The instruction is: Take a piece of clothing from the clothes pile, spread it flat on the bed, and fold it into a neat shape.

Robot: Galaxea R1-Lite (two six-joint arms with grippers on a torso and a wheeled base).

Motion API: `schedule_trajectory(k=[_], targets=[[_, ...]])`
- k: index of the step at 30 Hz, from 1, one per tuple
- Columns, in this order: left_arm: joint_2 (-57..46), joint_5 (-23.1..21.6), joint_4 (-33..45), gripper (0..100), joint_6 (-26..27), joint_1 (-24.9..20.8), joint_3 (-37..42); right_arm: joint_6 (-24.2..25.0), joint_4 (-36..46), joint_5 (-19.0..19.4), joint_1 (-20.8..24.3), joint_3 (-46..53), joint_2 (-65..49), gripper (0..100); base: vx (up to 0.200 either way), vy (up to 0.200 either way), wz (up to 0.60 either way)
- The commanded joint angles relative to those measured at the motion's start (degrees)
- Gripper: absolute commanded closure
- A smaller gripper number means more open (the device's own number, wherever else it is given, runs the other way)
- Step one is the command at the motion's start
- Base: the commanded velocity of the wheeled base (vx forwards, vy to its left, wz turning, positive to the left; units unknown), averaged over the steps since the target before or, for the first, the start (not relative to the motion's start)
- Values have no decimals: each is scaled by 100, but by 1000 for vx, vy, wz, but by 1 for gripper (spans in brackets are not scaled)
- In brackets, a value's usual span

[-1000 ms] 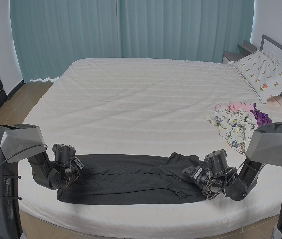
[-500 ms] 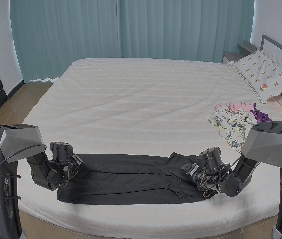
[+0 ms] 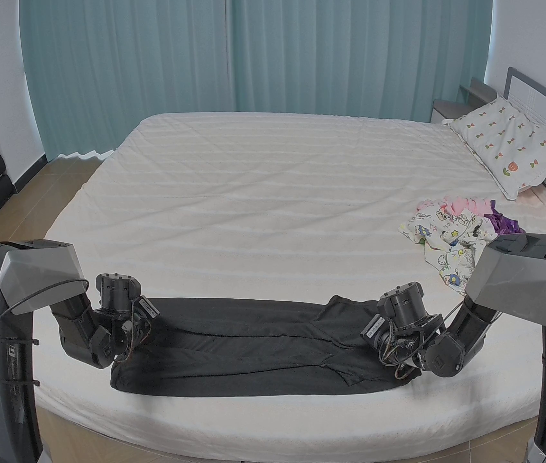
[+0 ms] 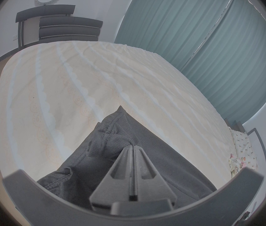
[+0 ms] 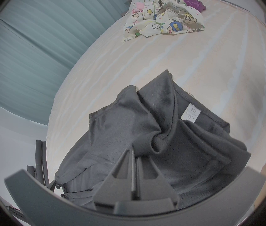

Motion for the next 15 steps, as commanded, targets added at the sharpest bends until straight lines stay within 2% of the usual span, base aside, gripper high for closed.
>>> schedule_trajectory(k=[1, 4, 9, 15], targets=[[-11, 1, -10, 100, -3, 6, -13, -24, -10, -2, -82, -10, -178, 100, 0, 0, 0], [-20, 1, -54, 100, -3, 6, -22, -68, -27, 7, -205, -37, -310, 100, 0, 0, 0], [15, 10, -582, 100, 6, 50, -4, -437, -89, 16, -531, -274, -433, 100, 0, 0, 0], [15, 10, -854, 100, -3, 120, -83, -718, -572, 104, -794, -828, -301, 100, 0, 0, 0]])
